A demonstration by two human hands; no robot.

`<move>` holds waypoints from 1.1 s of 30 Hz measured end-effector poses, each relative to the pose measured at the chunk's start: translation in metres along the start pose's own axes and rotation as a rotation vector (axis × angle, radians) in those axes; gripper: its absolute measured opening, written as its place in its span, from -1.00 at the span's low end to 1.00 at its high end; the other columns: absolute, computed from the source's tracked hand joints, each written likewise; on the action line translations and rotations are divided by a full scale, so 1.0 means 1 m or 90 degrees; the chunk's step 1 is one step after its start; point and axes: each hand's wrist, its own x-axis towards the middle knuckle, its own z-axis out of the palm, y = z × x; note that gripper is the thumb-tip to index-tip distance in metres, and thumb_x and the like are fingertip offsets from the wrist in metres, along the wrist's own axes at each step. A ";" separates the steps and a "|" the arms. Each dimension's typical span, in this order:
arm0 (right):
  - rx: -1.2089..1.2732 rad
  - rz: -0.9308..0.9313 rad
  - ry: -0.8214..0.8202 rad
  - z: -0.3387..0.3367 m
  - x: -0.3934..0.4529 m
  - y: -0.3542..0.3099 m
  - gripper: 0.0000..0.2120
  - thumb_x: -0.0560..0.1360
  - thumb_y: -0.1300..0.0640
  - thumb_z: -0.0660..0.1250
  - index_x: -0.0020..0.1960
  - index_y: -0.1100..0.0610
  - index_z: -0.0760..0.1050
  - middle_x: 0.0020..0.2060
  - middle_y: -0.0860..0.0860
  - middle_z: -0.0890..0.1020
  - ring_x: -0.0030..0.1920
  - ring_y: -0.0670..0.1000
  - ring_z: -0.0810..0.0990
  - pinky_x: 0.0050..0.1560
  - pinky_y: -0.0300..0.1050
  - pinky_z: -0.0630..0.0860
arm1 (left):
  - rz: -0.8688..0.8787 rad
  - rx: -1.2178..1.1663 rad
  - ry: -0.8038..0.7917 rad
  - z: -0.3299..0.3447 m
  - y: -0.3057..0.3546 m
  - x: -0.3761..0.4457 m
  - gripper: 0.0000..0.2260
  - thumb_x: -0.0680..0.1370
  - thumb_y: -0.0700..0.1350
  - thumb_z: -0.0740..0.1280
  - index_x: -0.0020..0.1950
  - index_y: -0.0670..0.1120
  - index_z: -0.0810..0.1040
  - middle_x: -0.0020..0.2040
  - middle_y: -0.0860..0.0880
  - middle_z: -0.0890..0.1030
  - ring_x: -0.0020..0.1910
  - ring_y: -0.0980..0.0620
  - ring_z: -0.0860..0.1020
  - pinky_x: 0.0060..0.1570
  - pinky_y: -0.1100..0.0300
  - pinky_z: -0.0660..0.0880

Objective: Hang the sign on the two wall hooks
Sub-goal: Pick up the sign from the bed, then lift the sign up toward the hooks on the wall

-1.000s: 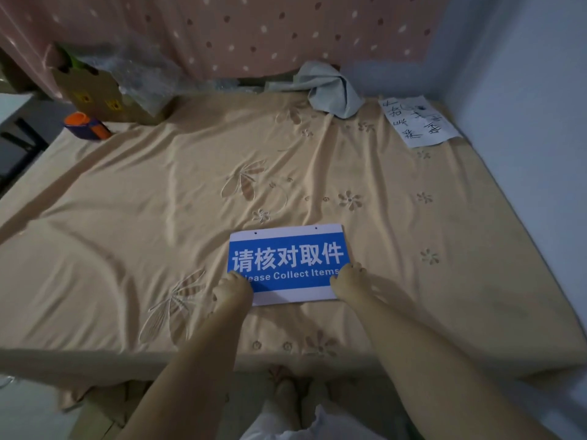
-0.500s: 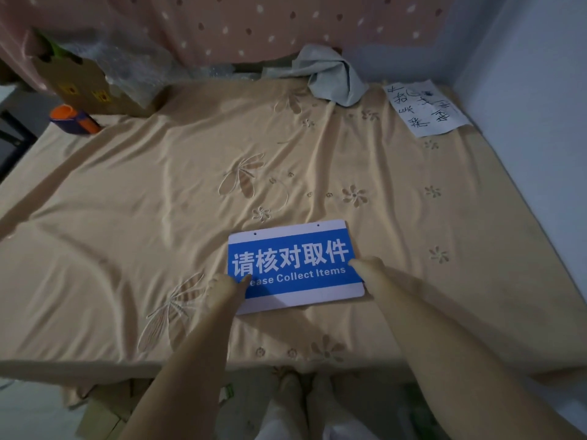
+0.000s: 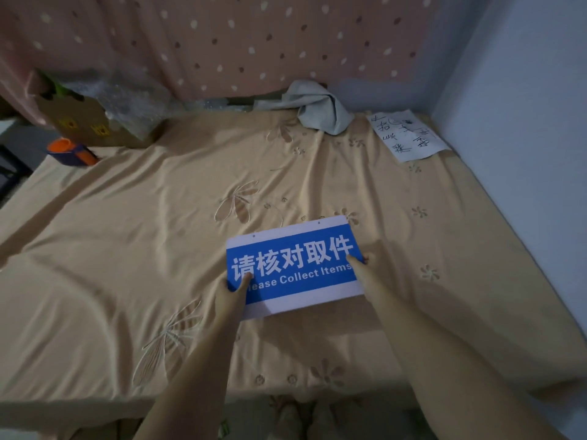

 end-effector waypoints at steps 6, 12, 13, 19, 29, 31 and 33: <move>0.037 -0.182 -0.002 -0.009 -0.008 -0.021 -0.67 0.52 0.16 0.32 0.27 0.12 0.49 -0.03 -0.02 0.68 -0.12 -0.05 0.65 -0.21 -0.21 0.53 | 0.052 -0.049 0.020 -0.003 0.043 0.011 -0.70 0.46 0.06 0.39 0.00 -0.13 0.46 -0.04 -0.11 0.59 -0.06 -0.17 0.59 -0.08 -0.04 0.51; 0.146 -0.213 0.030 -0.011 -0.017 -0.042 -0.61 0.52 0.22 0.33 0.31 -0.01 0.48 -0.08 -0.11 0.65 -0.14 -0.12 0.62 -0.17 -0.29 0.56 | 0.157 -0.075 -0.011 -0.006 0.086 0.016 -0.78 0.49 -0.06 0.40 0.04 -0.16 0.54 -0.03 -0.14 0.64 -0.06 -0.16 0.63 -0.18 0.16 0.50; 0.153 -0.210 0.038 -0.011 -0.017 -0.044 -0.60 0.51 0.21 0.34 0.33 0.01 0.47 -0.03 -0.06 0.66 -0.10 -0.07 0.64 -0.12 -0.23 0.58 | 0.190 -0.068 -0.016 -0.007 0.093 0.015 -0.84 0.49 -0.09 0.39 0.00 -0.15 0.54 -0.06 -0.14 0.64 -0.08 -0.16 0.63 -0.19 0.21 0.51; 0.169 -0.269 0.081 -0.024 -0.022 -0.072 -0.65 0.51 0.15 0.34 0.30 0.06 0.51 0.03 -0.01 0.66 -0.07 -0.09 0.64 -0.08 -0.21 0.60 | 0.242 -0.083 -0.045 -0.003 0.136 0.023 -0.57 0.37 0.17 0.42 0.15 0.03 0.47 0.05 -0.01 0.63 0.01 -0.07 0.64 0.04 -0.07 0.58; 0.189 -0.380 0.191 -0.088 -0.038 -0.135 -0.84 0.51 0.08 0.34 0.09 0.00 0.54 0.03 0.03 0.68 -0.02 0.00 0.66 -0.02 -0.09 0.61 | 0.389 -0.189 -0.185 0.037 0.230 -0.002 -0.41 0.45 0.04 0.42 0.45 0.19 0.32 0.32 0.04 0.54 0.20 0.00 0.58 0.11 0.03 0.57; 0.208 -0.422 0.205 -0.104 -0.045 -0.143 -0.80 0.52 0.13 0.32 0.12 -0.07 0.51 -0.03 -0.07 0.66 -0.09 -0.18 0.65 -0.10 -0.27 0.60 | 0.410 -0.225 -0.219 0.049 0.247 -0.012 -0.45 0.50 -0.08 0.40 0.46 0.09 0.33 0.28 -0.01 0.57 0.17 -0.04 0.60 0.07 0.05 0.59; 0.209 -0.461 0.234 -0.119 -0.055 -0.151 -0.70 0.54 0.15 0.30 0.27 -0.01 0.48 -0.03 -0.13 0.63 -0.10 -0.26 0.62 -0.20 -0.47 0.54 | 0.442 -0.238 -0.252 0.061 0.263 -0.021 -0.49 0.51 -0.12 0.38 0.45 0.05 0.36 0.28 -0.05 0.58 0.15 -0.05 0.61 0.06 0.03 0.60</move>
